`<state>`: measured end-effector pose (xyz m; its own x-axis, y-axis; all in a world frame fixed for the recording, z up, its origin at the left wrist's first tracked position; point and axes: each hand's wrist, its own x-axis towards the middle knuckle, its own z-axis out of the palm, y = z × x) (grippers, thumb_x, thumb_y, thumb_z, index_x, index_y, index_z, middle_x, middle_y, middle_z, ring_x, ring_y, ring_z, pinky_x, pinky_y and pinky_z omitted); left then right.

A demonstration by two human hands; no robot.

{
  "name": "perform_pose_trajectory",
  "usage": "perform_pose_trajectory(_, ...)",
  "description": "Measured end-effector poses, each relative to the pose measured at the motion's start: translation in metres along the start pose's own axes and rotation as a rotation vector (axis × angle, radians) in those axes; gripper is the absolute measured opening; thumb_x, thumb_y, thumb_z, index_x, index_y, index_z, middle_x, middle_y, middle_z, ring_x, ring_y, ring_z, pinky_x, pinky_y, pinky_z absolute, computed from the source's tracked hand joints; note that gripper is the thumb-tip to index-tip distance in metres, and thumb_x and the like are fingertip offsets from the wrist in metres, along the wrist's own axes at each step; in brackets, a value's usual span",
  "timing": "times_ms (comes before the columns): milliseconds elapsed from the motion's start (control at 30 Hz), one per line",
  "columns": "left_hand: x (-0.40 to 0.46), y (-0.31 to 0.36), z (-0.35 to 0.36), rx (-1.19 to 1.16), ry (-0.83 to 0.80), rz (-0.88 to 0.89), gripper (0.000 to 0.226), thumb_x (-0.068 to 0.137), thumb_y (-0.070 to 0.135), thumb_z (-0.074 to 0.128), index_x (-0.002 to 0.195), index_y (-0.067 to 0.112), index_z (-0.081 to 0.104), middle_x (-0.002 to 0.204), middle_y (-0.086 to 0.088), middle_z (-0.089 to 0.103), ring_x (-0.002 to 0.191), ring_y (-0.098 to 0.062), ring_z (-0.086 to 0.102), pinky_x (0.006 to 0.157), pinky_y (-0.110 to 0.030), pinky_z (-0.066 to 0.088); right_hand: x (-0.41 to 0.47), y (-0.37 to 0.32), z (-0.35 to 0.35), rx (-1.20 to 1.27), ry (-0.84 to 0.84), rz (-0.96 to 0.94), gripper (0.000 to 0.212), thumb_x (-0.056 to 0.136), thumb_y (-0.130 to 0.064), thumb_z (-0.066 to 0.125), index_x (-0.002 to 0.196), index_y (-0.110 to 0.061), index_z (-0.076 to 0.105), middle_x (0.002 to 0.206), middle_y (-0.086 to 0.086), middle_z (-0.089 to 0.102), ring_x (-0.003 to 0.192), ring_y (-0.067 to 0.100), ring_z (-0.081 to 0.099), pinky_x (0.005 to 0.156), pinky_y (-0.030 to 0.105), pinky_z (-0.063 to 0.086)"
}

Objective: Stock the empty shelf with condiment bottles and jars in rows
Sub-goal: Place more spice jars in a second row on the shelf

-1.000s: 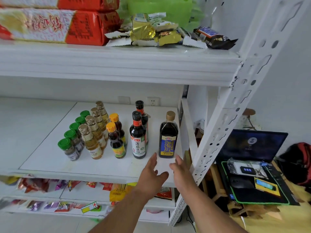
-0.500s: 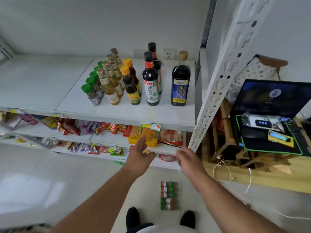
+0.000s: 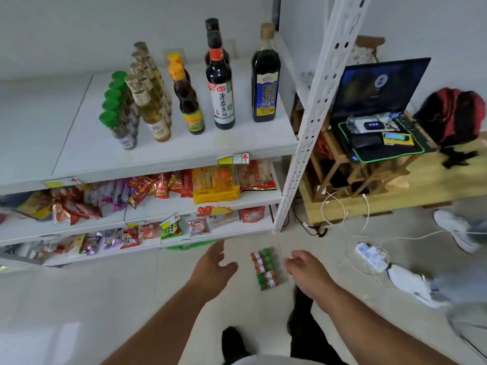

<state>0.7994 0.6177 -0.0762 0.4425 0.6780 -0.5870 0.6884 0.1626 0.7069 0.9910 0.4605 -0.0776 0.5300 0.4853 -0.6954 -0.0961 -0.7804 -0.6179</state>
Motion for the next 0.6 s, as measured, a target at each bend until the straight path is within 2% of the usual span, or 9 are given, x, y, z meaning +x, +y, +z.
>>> perform_pose_trajectory(100,-0.01,-0.023,0.003,0.01,-0.018,-0.033,0.077,0.089,0.025,0.075,0.155,0.024,0.035,0.152,0.002,0.048,0.137,-0.012,0.048,0.095,-0.027,0.046,-0.017,0.025,0.018,-0.032,0.003,0.032,0.048,0.098,-0.034,0.06,0.142,-0.015,0.053,0.13,0.001,0.065,0.115,0.019,0.062,0.094,0.032,0.045)
perform_pose_trajectory(300,-0.024,-0.046,0.025,-0.059,-0.072,-0.12,0.074,0.089,0.022,0.073,0.153,0.023,0.037,0.151,0.004,0.047,0.135,-0.013,0.05,0.088,-0.026,0.044,-0.031,0.055,0.027,-0.027,0.025,0.043,0.045,0.099,-0.034,0.063,0.14,-0.017,0.054,0.136,0.002,0.062,0.121,0.017,0.058,0.097,0.028,0.041)
perform_pose_trajectory(467,-0.033,-0.064,0.048,-0.125,-0.067,-0.247,0.07,0.091,0.02,0.071,0.153,0.02,0.038,0.151,0.0,0.048,0.132,-0.017,0.051,0.095,-0.027,0.04,-0.024,0.071,0.02,-0.135,0.017,0.035,0.048,0.1,-0.036,0.06,0.144,-0.02,0.051,0.138,-0.002,0.06,0.12,0.015,0.058,0.105,0.031,0.044)
perform_pose_trajectory(600,-0.037,-0.069,0.063,-0.129,-0.057,-0.29,0.072,0.092,0.023,0.07,0.154,0.018,0.036,0.152,-0.002,0.047,0.132,-0.019,0.051,0.098,-0.028,0.04,-0.013,0.079,0.01,-0.235,-0.018,0.008,0.047,0.099,-0.038,0.06,0.143,-0.022,0.052,0.135,-0.004,0.06,0.116,0.013,0.059,0.102,0.032,0.047)
